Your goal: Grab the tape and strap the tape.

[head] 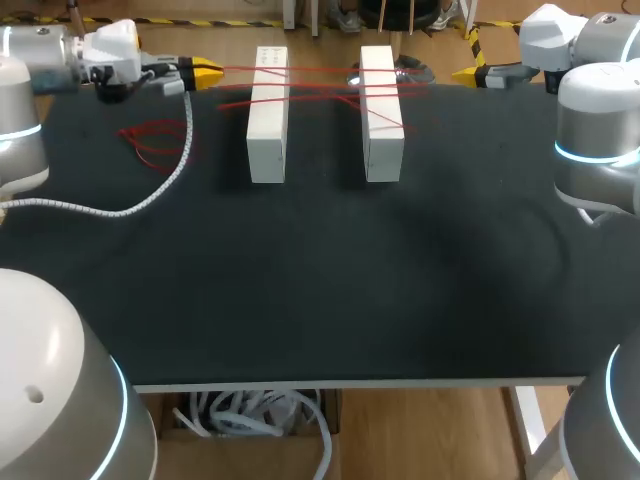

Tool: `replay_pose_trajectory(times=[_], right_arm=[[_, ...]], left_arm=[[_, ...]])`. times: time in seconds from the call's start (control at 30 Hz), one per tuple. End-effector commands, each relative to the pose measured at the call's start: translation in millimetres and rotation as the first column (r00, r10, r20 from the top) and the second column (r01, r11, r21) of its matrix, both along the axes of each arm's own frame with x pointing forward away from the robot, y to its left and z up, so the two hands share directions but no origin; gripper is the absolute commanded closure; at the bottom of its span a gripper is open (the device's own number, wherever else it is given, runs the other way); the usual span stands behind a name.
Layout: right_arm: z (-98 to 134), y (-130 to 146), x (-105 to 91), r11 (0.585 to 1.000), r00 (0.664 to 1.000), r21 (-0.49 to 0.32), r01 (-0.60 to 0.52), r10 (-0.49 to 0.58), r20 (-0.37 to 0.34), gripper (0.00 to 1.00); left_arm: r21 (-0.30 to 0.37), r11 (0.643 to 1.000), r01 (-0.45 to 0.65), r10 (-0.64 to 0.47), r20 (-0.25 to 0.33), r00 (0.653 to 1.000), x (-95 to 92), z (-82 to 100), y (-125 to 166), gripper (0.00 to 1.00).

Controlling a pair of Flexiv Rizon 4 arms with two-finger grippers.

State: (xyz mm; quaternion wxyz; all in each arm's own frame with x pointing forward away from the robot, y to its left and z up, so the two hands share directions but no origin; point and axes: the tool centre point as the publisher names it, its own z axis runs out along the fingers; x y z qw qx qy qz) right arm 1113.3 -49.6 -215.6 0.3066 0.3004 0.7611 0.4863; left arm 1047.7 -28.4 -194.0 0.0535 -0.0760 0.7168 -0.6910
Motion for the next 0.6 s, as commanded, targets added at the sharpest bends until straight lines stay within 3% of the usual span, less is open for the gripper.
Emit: replay_pose_trajectory(times=[0.03, 0.43, 0.6], right_arm=[[-0.3, 0.1, 0.5, 1.000, 1.000, 0.000, 0.000, 0.000, 0.000, 0.00], [-0.3, 0.1, 0.5, 1.000, 1.000, 0.000, 0.000, 0.000, 0.000, 0.00], [-0.3, 0.1, 0.5, 1.000, 1.000, 0.000, 0.000, 0.000, 0.000, 0.00]], left_arm=[[-0.024, 1.000, 0.009, -0.009, 0.000, 1.000, 2.9, 9.4, -0.3, 1.00], [-0.127, 0.992, 0.010, -0.013, -0.023, 1.000, -6.8, 33.0, -6.9, 1.00], [-0.203, 0.979, -0.014, -0.002, -0.079, 0.997, -5.8, 48.5, -9.6, 1.00]])
